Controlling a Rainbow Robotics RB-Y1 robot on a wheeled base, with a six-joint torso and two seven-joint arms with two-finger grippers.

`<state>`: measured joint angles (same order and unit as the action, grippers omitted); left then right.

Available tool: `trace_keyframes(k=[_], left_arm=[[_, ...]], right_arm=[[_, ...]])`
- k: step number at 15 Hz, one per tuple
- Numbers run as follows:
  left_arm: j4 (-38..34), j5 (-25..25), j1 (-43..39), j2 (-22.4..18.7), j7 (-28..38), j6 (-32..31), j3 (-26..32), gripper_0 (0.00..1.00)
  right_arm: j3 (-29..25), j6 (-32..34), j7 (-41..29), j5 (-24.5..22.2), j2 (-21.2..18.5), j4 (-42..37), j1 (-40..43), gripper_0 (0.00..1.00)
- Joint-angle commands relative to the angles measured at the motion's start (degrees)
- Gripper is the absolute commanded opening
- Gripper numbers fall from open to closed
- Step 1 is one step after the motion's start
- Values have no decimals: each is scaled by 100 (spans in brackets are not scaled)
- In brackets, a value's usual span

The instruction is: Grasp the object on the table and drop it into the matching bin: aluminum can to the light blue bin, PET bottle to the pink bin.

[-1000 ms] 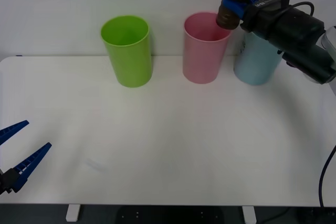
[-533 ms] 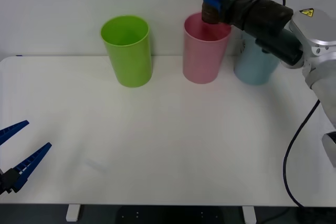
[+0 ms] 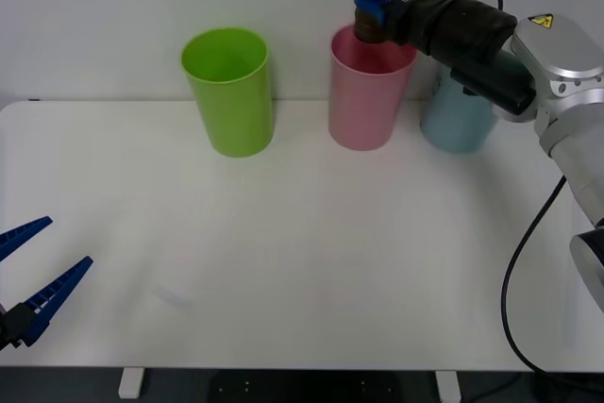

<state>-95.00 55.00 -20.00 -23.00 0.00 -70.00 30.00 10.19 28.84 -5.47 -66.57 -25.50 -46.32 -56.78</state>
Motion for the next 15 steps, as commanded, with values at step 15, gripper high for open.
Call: trace_keyframes(k=[15], left_arm=[[0, 0, 0, 0, 0, 0, 0, 100]], right_arm=[[-624, 236, -148, 408, -781, -3155, 2628, 100]])
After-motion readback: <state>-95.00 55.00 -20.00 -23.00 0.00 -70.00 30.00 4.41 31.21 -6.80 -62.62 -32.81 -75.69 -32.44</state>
